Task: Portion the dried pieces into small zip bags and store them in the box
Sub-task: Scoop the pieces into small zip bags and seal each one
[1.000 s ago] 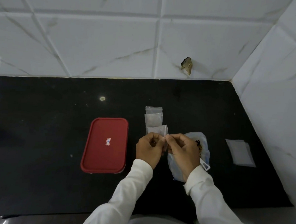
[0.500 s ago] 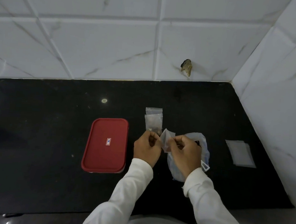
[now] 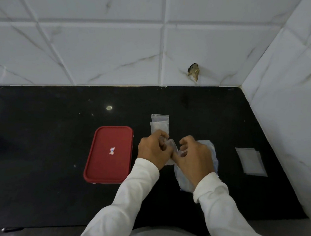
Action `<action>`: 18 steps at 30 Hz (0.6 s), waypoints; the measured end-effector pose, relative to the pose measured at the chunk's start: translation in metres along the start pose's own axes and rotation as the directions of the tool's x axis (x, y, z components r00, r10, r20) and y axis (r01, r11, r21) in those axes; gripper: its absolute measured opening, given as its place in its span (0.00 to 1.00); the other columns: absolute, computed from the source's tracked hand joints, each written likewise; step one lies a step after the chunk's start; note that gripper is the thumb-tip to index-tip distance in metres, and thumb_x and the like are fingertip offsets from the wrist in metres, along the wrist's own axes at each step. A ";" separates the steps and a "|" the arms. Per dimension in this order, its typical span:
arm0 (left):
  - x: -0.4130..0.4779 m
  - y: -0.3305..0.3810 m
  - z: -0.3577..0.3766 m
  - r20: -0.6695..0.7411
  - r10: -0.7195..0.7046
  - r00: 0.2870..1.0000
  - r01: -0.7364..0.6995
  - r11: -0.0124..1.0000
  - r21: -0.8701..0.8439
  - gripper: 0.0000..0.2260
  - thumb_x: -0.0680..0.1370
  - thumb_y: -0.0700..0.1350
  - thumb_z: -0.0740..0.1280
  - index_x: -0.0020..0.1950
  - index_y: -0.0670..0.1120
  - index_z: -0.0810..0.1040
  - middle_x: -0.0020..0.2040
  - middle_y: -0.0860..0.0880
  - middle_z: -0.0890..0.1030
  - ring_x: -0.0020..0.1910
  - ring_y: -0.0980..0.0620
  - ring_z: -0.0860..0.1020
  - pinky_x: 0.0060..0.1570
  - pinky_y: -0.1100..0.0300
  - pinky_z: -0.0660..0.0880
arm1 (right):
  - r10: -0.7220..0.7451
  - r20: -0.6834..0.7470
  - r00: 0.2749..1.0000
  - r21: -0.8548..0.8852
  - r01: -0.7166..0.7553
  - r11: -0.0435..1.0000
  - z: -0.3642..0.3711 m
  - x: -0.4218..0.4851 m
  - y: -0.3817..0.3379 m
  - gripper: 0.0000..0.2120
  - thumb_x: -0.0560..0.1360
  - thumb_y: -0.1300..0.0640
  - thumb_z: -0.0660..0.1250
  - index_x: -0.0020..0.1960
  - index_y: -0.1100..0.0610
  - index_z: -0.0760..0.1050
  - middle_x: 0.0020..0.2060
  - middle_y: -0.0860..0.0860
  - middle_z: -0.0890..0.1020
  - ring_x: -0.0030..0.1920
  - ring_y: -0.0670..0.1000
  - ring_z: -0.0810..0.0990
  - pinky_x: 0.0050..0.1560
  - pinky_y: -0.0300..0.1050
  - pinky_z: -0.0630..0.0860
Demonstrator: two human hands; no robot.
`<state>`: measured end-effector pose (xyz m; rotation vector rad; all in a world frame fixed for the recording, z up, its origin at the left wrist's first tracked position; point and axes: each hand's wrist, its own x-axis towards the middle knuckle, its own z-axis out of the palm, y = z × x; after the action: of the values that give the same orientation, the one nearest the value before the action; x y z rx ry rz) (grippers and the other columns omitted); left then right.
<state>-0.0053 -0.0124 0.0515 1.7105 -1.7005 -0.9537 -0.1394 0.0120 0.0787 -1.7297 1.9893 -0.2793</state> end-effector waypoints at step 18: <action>0.002 -0.020 0.025 0.234 -0.233 0.944 0.328 0.586 -0.741 0.15 0.84 0.57 0.55 0.65 0.57 0.76 0.61 0.49 0.82 0.60 0.47 0.81 0.57 0.48 0.79 | -0.040 -0.089 0.995 0.192 0.057 0.980 -0.022 0.015 0.004 0.06 0.73 0.56 0.72 0.50 0.52 0.79 0.40 0.46 0.82 0.41 0.43 0.81 0.49 0.45 0.81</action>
<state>-0.0125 -0.0103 0.0203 1.3247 -0.8143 -1.6592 -0.1549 -0.0056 0.0919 -1.6678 1.9095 -0.5533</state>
